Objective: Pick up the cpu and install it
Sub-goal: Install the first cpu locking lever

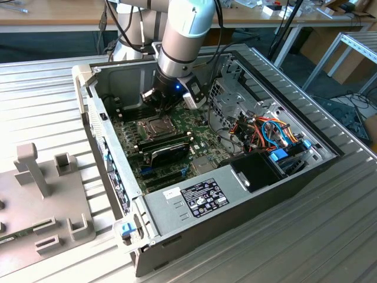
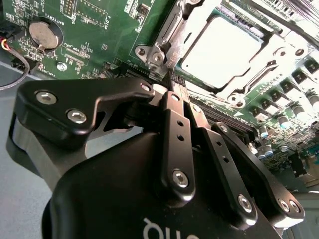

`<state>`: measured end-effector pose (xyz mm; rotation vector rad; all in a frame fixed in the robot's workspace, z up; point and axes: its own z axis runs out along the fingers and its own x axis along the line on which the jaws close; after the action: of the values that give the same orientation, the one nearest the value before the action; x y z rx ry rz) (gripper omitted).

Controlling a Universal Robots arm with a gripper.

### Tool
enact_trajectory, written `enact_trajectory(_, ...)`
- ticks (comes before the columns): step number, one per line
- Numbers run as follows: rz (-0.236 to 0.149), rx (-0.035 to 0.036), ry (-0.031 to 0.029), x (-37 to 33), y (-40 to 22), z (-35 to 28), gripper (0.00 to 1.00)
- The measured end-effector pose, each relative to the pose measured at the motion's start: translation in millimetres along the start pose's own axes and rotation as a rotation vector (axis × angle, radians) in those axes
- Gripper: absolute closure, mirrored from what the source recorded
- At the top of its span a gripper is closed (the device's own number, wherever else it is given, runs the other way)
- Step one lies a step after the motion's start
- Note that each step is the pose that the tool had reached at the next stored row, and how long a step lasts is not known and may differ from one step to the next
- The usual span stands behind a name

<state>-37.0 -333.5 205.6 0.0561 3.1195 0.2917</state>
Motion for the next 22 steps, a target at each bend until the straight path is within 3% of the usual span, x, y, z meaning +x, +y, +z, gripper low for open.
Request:
enact_trajectory(4, 0.0, 0.0018, 0.0, 0.0, 0.8, -1.2, 0.89)
enact_trajectory(12, 0.0, 0.0018, -0.0001, 0.0, 3.4, -12.0, 0.89)
enact_trajectory(22, 0.0, 0.0002, -0.0016, 0.8, 5.9, -19.4, 0.89)
